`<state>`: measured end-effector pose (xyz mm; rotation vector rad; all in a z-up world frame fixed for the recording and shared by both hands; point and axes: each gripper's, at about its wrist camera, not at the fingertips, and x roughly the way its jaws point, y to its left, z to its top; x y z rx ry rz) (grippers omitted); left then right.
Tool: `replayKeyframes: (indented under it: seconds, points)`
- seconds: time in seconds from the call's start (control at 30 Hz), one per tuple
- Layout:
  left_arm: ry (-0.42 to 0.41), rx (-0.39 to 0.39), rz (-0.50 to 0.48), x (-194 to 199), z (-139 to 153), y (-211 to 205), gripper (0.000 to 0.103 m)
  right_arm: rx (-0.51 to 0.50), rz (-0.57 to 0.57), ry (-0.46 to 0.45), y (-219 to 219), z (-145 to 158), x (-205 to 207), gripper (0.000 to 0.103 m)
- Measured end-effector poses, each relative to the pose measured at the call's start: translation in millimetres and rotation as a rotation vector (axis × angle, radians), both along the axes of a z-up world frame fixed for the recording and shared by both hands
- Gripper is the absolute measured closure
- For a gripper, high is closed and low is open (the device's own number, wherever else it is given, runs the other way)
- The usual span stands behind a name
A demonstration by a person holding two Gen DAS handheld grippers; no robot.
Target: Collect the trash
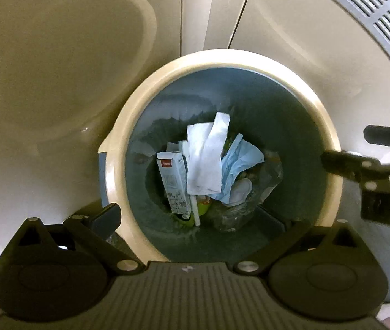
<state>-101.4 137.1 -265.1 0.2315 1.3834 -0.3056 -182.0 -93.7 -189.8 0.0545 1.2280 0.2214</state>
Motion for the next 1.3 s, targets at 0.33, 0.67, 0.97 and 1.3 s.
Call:
replayKeyframes:
  seconds: [0.33, 0.67, 0.97, 1.3]
  points:
    - [-0.082, 0.052, -0.022, -24, 23, 2, 0.0, -0.006, 0.016, -0.092, 4, 34, -36, 0.016]
    - [-0.107, 0.059, -0.024, -46, 43, 5, 0.0, -0.035, 0.024, -0.175, 8, 55, -59, 0.013]
    - [-0.171, 0.039, -0.026, -63, 56, 9, 0.0, -0.058, 0.02, -0.223, 6, 68, -77, 0.012]
    - [-0.146, -0.016, -0.011, -68, 65, 14, 0.0, -0.086, 0.016, -0.266, 4, 83, -92, 0.011]
